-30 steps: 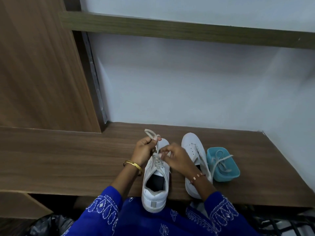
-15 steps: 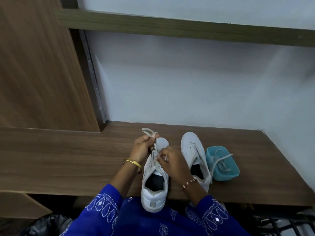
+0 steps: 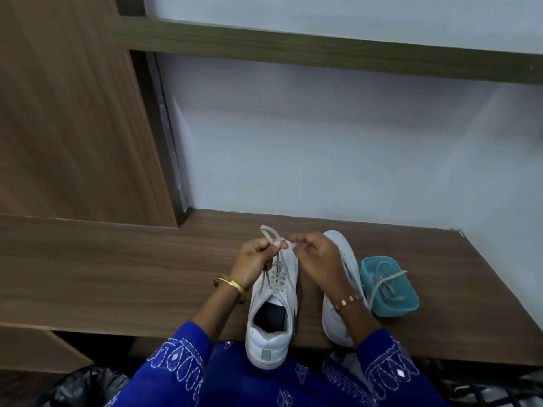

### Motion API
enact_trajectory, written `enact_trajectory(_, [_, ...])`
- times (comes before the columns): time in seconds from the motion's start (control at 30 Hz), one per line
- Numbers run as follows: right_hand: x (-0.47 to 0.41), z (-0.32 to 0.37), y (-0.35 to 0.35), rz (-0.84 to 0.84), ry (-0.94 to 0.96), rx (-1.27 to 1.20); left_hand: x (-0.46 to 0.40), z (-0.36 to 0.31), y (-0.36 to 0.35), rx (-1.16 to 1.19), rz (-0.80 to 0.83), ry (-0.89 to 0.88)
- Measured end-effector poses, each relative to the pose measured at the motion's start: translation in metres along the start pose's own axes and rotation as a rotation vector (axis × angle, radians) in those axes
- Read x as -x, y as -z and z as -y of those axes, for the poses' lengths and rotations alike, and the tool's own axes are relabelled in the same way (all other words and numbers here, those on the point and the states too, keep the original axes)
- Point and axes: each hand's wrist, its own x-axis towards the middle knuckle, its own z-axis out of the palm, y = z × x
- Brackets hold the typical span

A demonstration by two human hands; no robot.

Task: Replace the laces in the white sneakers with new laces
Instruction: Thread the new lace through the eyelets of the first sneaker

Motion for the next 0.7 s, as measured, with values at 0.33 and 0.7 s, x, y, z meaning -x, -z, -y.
enact_trajectory(0.33, [-0.026,0.053,0.012,0.398,0.104,0.066,0.000,-0.002,-0.002,-0.190,0.148,-0.070])
enact_trajectory(0.7, [-0.025,0.056,0.004,0.363,0.074,-0.053,0.004,0.001,-0.004,-0.257,0.134,-0.121])
